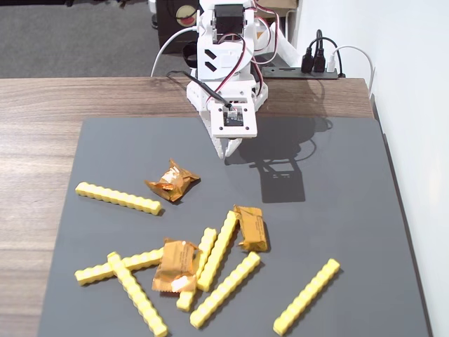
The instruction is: Grab a fry
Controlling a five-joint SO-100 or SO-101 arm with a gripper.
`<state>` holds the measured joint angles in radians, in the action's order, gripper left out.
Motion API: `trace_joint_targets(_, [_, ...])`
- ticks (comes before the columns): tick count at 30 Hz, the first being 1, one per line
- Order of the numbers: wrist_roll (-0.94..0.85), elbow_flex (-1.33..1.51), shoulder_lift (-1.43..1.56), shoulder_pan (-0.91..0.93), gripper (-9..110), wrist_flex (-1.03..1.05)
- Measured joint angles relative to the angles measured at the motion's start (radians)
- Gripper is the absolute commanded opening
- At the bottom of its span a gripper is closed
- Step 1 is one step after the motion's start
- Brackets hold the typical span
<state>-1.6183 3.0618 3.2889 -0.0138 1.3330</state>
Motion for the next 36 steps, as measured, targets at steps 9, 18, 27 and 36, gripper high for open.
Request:
trace_joint_targets(9, [0.008, 0.0, -0.057, -0.018, 1, -0.041])
trace_joint_targets(18, [0.163, -0.143, -0.376, -0.044, 0, -0.15])
trace_joint_targets(27, [0.446, -0.437, -0.787, -0.195, 0, -0.19])
trace_joint_targets(36, [0.581, -0.647, -1.086, -0.236, 0, -0.249])
